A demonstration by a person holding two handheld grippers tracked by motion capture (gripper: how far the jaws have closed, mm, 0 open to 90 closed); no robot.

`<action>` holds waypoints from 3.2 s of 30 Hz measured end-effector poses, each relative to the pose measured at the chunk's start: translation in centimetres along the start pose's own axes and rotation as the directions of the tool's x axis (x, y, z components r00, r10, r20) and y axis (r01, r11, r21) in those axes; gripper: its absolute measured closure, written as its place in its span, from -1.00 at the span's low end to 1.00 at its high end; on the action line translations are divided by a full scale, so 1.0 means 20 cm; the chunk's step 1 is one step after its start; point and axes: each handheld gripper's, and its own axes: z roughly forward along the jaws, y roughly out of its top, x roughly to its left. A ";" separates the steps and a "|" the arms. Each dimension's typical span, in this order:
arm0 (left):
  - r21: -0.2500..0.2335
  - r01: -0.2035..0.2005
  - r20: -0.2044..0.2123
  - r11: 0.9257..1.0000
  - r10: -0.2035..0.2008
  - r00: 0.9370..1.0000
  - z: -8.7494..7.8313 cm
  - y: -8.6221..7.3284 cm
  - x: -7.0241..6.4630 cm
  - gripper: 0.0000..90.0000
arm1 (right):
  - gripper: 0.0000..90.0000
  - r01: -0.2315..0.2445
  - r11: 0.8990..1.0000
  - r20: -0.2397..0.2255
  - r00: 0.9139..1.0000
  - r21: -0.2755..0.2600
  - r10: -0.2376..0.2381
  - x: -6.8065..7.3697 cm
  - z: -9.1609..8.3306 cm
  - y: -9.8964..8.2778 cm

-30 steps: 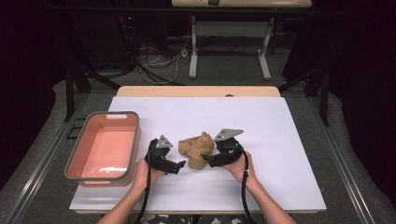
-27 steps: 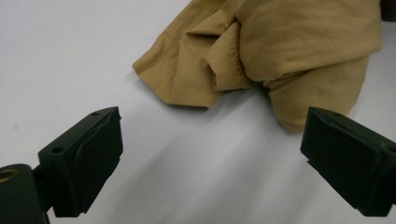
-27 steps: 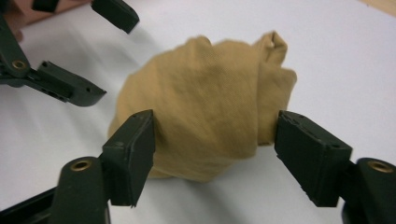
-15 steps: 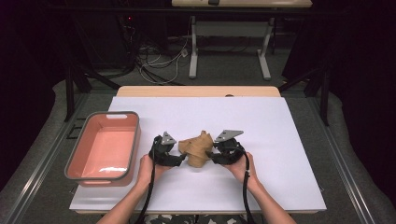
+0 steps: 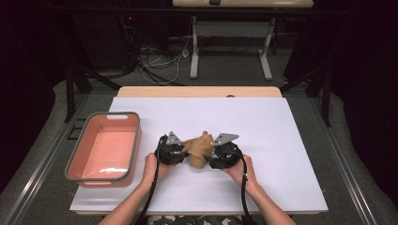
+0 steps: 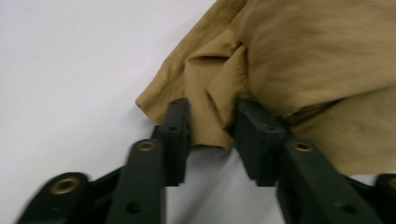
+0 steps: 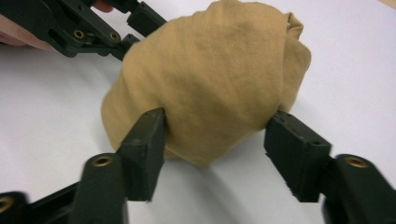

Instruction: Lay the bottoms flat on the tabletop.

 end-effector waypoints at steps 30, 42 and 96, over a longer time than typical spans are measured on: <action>-0.094 -0.046 0.047 0.995 0.050 0.998 -0.14 -0.02 -0.10 0.89 | 0.35 -0.046 0.999 0.048 0.998 -0.007 0.046 -0.07 -0.04 -0.07; -0.081 -0.065 0.028 0.995 0.067 0.997 -0.12 -0.01 -0.09 0.83 | 0.38 0.070 0.997 0.026 0.997 -0.038 -0.069 0.07 -0.06 -0.02; -0.057 -0.059 -0.002 0.997 0.059 0.998 -0.09 0.00 -0.09 0.27 | 0.37 -0.041 0.999 0.146 0.988 -0.007 0.042 -0.10 -0.11 -0.09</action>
